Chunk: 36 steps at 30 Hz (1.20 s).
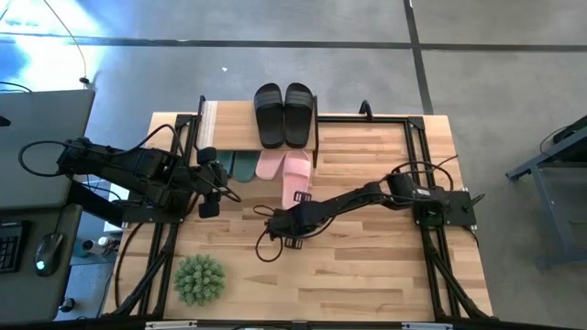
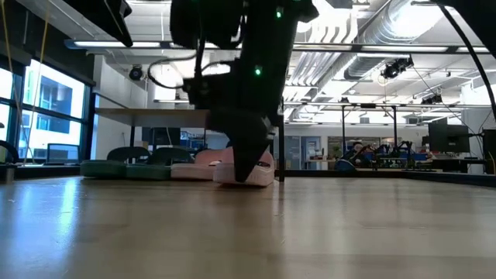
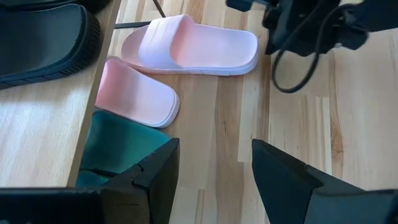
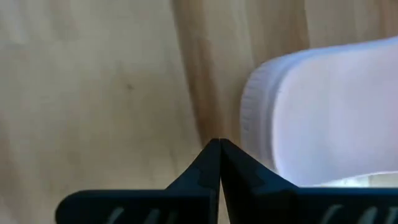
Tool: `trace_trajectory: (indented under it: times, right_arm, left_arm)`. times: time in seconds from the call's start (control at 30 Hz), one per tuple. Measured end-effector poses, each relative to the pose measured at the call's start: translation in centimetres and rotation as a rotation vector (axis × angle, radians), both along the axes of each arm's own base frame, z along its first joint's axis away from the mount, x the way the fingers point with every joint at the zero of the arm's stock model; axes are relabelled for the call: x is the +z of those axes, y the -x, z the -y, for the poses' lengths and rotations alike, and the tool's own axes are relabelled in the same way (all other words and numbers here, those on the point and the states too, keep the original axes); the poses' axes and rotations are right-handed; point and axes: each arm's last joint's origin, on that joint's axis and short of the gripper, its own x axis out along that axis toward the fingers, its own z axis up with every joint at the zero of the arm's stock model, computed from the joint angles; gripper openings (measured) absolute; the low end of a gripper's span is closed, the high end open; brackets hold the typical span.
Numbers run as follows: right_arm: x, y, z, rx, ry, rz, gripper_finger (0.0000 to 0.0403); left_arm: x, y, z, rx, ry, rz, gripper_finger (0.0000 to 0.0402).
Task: Pick and place slides into the shelf
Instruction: Put the pink slide under the shelf
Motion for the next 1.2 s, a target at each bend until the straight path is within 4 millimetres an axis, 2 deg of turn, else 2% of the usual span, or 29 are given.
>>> trace_trajectory:
  times: [0.27, 1.2]
  right_arm:
    - [-1.2, -0.1, 2.7, -0.061, 0.020, -0.004, 0.0000]
    - [-1.3, -0.6, 9.6, -0.239, 0.022, 0.019, 0.0000]
  left_arm:
    - [0.0, 0.0, 0.0, 0.000, 0.000, 0.000, 0.0184]
    - [0.0, 0.0, 0.0, 0.001, 0.001, 0.000, 0.0184]
